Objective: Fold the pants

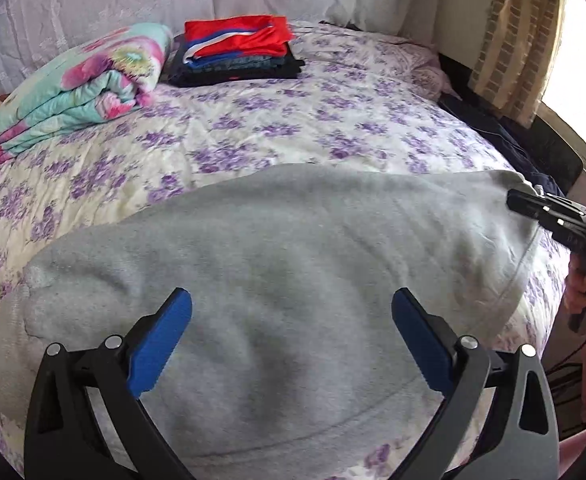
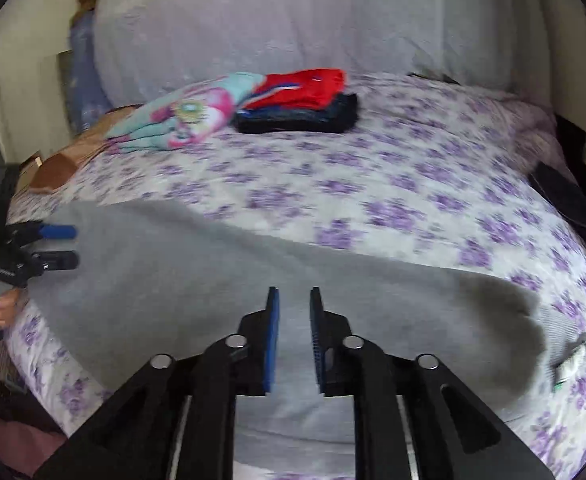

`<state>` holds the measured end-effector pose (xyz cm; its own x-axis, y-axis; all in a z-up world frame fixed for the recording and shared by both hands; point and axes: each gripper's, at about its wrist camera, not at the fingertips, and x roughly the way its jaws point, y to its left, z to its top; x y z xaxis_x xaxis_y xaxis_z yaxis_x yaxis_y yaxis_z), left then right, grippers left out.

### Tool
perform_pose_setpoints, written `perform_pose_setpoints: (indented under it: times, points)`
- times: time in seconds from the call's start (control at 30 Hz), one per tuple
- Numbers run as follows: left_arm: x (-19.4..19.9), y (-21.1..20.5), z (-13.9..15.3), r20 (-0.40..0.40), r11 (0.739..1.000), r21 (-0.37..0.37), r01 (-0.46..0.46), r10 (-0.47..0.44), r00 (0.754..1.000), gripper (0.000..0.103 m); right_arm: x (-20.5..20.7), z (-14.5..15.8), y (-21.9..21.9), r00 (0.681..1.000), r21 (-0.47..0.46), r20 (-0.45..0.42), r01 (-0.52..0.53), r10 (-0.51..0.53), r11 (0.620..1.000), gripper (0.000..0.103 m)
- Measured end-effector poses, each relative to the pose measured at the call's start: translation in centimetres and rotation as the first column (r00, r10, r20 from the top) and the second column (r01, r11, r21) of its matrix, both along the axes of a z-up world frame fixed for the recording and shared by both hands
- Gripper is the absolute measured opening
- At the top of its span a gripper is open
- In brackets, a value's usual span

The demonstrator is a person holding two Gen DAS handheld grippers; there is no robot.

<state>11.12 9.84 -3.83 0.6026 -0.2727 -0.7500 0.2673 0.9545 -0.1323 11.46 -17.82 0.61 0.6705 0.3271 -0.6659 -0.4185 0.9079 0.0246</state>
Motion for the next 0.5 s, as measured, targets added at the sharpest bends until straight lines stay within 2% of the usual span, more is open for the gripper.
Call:
perform_pose_setpoints:
  times: [0.07, 0.1, 0.17, 0.2, 0.27, 0.4, 0.5]
  points:
    - [-0.8, -1.4, -1.0, 0.009, 0.998, 0.060, 0.010, -0.011, 1.000, 0.098, -1.6, -1.4, 3.0, 0.998, -0.048, 0.008, -0.062, 0.063, 0.997, 0.029]
    - [-1.2, -1.8, -2.1, -0.013, 0.996, 0.091, 0.007, -0.006, 1.000, 0.098, -2.1, -2.5, 3.8, 0.997, -0.080, 0.002, -0.073, 0.074, 0.994, 0.029]
    - [-1.9, -1.5, -4.3, -0.051, 0.994, 0.111, -0.003, 0.008, 0.999, 0.098, -3.1, -5.5, 3.9, 0.998, -0.170, -0.024, -0.055, 0.052, 0.984, 0.030]
    - [-2.8, -1.4, -4.5, -0.017, 0.993, 0.118, 0.003, -0.001, 1.000, 0.098, -3.9, -6.4, 2.9, 0.999, -0.159, -0.006, -0.052, 0.051, 0.986, 0.030]
    - [-5.2, -1.4, -4.0, 0.051, 0.988, 0.156, 0.014, -0.022, 0.998, 0.098, -5.3, -6.5, 0.9, 0.998, -0.095, 0.028, -0.044, 0.047, 0.994, 0.032]
    - [-8.0, -0.3, -3.2, 0.079, 0.981, 0.192, 0.036, -0.052, 0.996, 0.098, -6.4, -5.3, -1.8, 1.000, -0.023, -0.015, -0.003, 0.002, 1.000, 0.032]
    - [-8.8, 0.1, -0.8, 0.129, 0.975, 0.219, 0.033, -0.062, 0.990, 0.098, -6.3, -4.0, -2.0, 1.000, 0.004, -0.018, 0.023, -0.023, 1.000, 0.034]
